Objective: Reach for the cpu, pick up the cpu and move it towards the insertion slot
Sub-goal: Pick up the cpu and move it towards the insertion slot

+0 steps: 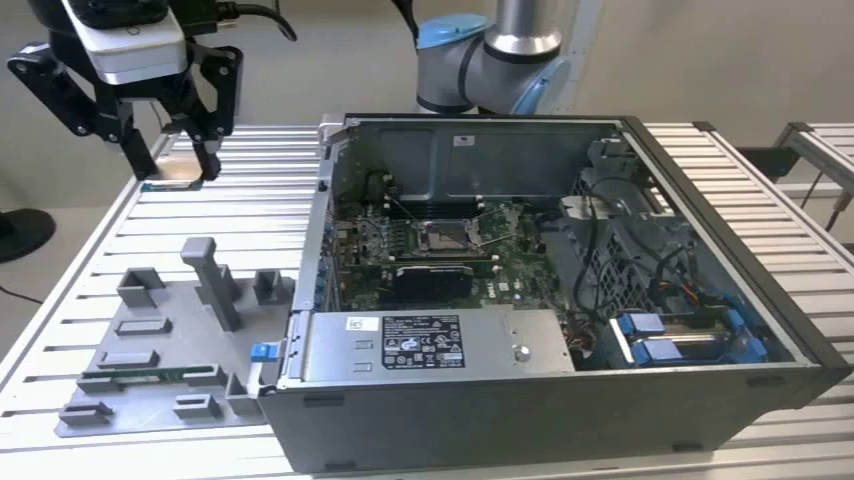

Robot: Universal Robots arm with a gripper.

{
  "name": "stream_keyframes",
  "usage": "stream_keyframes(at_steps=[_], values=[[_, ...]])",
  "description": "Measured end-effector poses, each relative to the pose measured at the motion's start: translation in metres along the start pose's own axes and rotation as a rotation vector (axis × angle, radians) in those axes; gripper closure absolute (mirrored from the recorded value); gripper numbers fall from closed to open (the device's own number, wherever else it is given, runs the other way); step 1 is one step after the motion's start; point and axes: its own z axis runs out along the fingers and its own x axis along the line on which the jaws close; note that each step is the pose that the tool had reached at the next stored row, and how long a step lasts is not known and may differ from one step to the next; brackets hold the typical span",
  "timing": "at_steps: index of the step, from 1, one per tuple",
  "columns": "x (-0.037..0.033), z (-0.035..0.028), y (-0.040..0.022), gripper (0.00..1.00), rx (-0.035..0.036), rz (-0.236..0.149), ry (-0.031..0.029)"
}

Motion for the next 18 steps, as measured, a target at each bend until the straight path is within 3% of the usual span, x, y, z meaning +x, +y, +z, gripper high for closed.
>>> stream_keyframes(at_steps=[18], values=[[-0.0818, -0.0017, -0.0019, 1.0, 0.0, 0.0, 0.0015]])
